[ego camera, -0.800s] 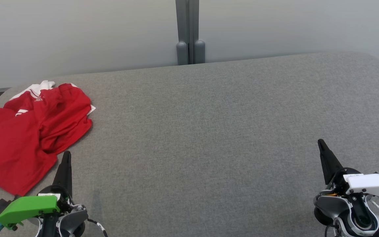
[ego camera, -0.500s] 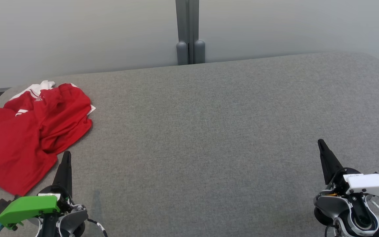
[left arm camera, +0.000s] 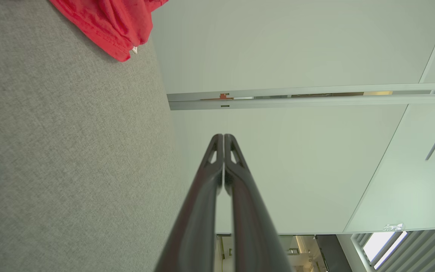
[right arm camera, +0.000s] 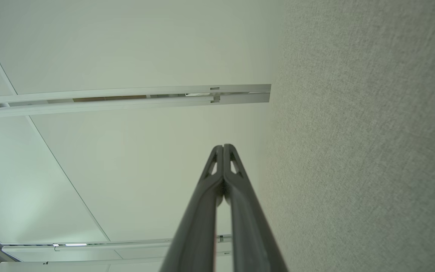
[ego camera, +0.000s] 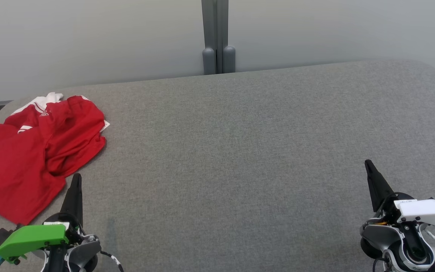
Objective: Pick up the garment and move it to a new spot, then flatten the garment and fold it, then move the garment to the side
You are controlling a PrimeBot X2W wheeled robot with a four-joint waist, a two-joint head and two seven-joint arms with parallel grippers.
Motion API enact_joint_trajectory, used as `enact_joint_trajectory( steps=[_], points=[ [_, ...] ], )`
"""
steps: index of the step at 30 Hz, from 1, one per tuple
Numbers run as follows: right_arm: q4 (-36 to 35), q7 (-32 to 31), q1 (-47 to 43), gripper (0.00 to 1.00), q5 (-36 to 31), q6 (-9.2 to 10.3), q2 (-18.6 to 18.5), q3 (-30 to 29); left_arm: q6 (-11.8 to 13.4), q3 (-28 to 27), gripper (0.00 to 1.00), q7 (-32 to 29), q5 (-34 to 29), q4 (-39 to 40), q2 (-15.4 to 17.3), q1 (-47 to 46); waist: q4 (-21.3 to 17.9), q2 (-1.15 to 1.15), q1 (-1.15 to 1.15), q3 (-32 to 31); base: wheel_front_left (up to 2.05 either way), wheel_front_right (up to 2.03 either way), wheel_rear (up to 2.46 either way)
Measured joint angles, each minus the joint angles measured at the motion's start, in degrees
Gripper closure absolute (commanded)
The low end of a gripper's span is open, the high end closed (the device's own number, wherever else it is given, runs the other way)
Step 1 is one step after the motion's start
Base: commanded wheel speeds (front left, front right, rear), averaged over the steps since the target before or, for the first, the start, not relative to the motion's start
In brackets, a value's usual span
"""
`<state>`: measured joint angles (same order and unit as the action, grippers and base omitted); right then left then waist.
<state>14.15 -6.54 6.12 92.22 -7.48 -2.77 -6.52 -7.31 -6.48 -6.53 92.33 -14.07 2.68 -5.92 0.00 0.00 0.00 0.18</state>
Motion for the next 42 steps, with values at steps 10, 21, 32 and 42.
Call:
enact_joint_trajectory(
  steps=[10, 21, 32, 42],
  points=[
    [0.0, 0.0, 0.0, 1.0, 0.0, 0.0, 0.0, 0.0, 0.0, 0.0, 1.0, 0.0, 0.0, 0.0, 0.0, 0.0, 0.0, 0.0, 0.0, 0.0, 0.0, 0.0, 0.0],
    [0.0, 0.0, 0.0, 1.0, 0.0, 0.0, 0.0, 0.0, 0.0, 0.0, 1.0, 0.0, 0.0, 0.0, 0.0, 0.0, 0.0, 0.0, 0.0, 0.0, 0.0, 0.0, 0.0],
    [0.0, 0.0, 0.0, 1.0, 0.0, 0.0, 0.0, 0.0, 0.0, 0.0, 1.0, 0.0, 0.0, 0.0, 0.0, 0.0, 0.0, 0.0, 0.0, 0.0, 0.0, 0.0, 0.0],
    [0.0, 0.0, 0.0, 1.0, 0.0, 0.0, 0.0, 0.0, 0.0, 0.0, 1.0, 0.0, 0.0, 0.0, 0.0, 0.0, 0.0, 0.0, 0.0, 0.0, 0.0, 0.0, 0.0]
  ],
)
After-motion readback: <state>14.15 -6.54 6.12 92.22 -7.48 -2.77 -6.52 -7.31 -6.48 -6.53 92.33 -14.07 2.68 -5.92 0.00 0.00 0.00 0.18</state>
